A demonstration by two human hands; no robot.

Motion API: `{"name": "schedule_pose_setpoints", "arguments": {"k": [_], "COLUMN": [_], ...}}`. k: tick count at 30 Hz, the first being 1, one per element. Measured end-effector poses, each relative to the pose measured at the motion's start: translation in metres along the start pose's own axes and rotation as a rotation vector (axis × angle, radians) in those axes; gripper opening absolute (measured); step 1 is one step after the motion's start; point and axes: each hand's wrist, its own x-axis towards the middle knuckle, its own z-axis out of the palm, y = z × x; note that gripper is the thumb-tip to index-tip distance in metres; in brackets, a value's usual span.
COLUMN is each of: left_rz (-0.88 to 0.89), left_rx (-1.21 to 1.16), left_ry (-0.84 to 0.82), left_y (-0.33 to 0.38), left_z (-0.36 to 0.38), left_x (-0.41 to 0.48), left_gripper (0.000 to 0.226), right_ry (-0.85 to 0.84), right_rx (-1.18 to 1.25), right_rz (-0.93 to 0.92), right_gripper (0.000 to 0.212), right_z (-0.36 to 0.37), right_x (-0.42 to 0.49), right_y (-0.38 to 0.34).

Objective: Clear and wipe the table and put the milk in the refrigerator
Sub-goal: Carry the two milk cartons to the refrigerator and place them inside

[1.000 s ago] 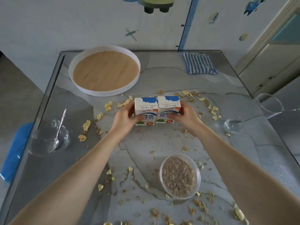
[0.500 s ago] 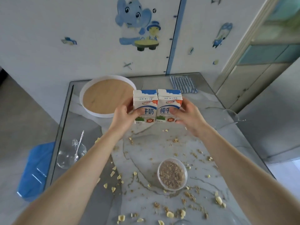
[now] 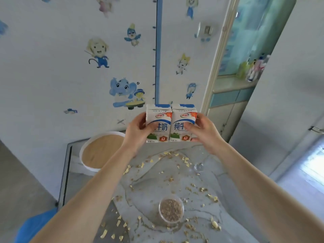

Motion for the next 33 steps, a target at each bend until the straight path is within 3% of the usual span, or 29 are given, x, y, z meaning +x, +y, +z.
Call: {"name": "schedule_pose_setpoints", "arguments": {"k": [10,23,33], "left_rz": [0.069,0.142,0.175], "left_rx": [-0.028,-0.129,-0.134], "left_ry": [-0.129,-0.244,-0.362], "left_y": [0.057,0.095,0.109], "left_z": [0.095,0.300,0.428], "left_x": [-0.018,-0.072,-0.056], "left_gripper": [0.024,0.022,0.024], "right_ry": [0.146,0.270,0.439], "right_rx": [-0.036,-0.017,-0.018], "right_rz": [-0.092,-0.104,-0.099], "right_gripper": [0.039,0.031,0.035], "right_z": [-0.103,-0.301,-0.422], "right_x": [-0.054,-0.135,-0.136], "right_y": [-0.036,-0.034,-0.014]}}
